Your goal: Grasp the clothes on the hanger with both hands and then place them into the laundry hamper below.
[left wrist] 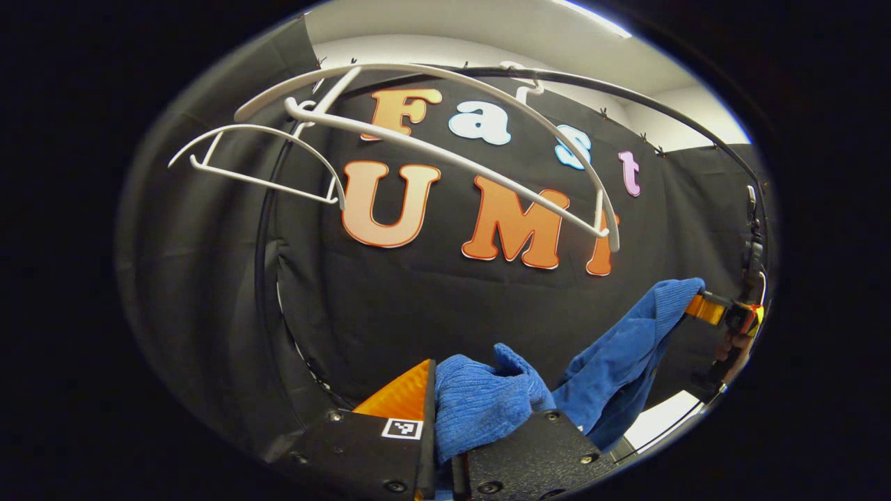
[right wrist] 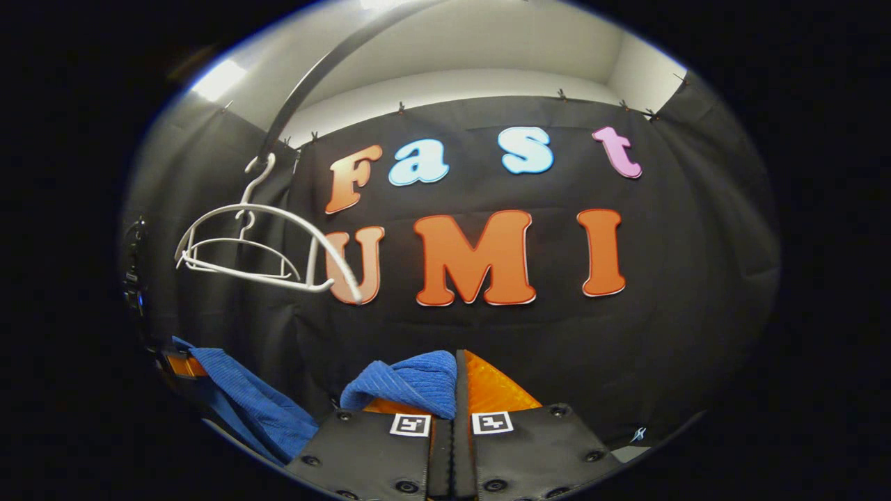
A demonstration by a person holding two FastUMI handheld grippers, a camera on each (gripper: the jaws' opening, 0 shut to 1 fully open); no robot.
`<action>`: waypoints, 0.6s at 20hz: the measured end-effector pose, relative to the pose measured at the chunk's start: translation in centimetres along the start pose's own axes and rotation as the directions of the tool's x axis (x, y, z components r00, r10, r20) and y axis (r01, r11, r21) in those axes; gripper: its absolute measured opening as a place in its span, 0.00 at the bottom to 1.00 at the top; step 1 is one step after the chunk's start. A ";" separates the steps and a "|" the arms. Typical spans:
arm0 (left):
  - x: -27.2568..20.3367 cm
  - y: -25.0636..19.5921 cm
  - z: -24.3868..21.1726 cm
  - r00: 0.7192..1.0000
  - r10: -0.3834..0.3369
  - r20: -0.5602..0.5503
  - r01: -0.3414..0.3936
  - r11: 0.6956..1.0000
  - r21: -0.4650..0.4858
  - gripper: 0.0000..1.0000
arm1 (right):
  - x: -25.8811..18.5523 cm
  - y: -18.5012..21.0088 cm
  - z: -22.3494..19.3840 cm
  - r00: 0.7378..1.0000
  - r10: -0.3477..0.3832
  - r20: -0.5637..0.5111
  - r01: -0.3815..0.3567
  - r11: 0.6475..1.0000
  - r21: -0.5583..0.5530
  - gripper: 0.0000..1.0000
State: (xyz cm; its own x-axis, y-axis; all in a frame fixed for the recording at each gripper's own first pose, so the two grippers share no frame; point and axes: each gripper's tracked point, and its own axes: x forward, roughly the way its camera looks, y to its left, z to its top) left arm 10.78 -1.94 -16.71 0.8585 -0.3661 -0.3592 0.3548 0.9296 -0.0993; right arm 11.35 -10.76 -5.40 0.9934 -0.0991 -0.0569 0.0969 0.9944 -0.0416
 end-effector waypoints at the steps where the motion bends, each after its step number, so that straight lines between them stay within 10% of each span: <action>1: 0.1 -0.5 -0.5 1.000 -0.007 -0.012 0.007 1.000 -0.010 0.11 | 0.0 1.2 -0.7 0.999 0.031 -0.018 -0.031 0.999 0.009 0.08; 12: -0.3 -3.5 -14.7 0.944 0.030 -0.328 -0.072 0.990 -0.119 0.12 | -1.3 10.1 -17.1 0.914 0.166 -0.371 -0.128 0.984 0.123 0.09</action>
State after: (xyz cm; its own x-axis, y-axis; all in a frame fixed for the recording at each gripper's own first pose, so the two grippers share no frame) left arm 3.81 -4.49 -29.89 0.6997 -0.3043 -0.6464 0.2455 0.9521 -0.1824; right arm 9.97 -1.17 -22.78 0.9012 0.0608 -0.4291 -0.0246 0.9957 0.0894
